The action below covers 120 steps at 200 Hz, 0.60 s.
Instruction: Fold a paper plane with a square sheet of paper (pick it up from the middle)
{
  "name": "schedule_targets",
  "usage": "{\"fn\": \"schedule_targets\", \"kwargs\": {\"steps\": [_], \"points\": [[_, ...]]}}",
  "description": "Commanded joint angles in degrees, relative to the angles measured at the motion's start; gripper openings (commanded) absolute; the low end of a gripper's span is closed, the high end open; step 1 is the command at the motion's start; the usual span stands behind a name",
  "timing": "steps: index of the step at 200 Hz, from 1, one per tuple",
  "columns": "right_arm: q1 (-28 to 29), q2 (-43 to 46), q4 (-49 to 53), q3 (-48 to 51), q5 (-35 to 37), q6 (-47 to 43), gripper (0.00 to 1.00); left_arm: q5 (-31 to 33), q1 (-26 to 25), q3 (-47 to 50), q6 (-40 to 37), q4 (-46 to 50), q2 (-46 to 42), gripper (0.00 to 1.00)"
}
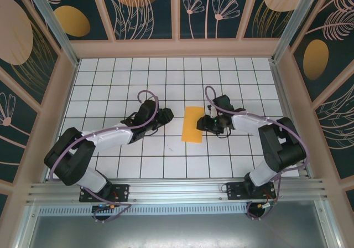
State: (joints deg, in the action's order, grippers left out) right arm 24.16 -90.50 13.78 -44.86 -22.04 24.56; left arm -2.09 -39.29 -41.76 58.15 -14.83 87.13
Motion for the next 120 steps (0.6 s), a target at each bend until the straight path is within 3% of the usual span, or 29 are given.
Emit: {"fn": "schedule_targets", "kwargs": {"steps": [1,32,59,120], "points": [[0.3,1.4,2.5,-3.4,5.4,1.0,0.51,-0.6,0.5,0.6,0.0,-1.9,0.0,0.35],[0.4,-0.4,-2.5,-3.7,-0.9,2.5,0.36,-1.6,0.5,-0.2,-0.1,-2.5,1.5,0.35],[0.1,-3.2,-4.0,-3.6,-2.0,2.5,0.26,-2.9,0.4,-1.1,-0.2,-2.9,3.5,0.35],[-1.6,-4.6,-5.5,-1.7,-3.0,2.2,0.23,-6.7,0.4,-3.7,-0.1,-4.1,8.1,0.35]]}}
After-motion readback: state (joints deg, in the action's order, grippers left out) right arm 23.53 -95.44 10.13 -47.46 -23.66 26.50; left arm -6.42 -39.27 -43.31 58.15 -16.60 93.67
